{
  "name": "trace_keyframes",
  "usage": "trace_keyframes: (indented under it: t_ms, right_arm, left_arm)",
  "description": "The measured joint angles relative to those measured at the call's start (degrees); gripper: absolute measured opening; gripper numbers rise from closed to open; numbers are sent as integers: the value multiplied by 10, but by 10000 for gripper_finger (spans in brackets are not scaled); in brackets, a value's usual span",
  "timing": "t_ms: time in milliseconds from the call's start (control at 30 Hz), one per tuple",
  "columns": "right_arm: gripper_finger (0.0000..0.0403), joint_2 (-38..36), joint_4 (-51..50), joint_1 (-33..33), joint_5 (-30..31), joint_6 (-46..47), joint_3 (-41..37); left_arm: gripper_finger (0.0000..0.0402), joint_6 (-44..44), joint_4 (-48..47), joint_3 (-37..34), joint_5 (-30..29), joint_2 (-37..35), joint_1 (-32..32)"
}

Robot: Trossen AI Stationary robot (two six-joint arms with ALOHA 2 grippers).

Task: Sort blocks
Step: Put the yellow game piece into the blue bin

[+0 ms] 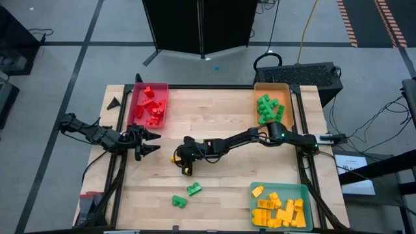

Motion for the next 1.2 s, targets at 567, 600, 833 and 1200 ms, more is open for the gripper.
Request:
trace_keyframes:
  t_ms: [567,600,833,1200]
  right_arm:
    - [109,-198,-179,-22,56,-17,-3]
    - [109,-219,-202,-18,68,-23,-3]
    - [109,-358,-417,21,120,4,-2]
    - [109,-500,-781,235,269,393,-2]
  left_arm:
    - [331,-1,1,0,-2,1,0]
    - [331,-1,2,0,-2,1,0]
    - [331,-2,4,0,-2,1,0]
    - [331,-14,4,0,-2,1,0]
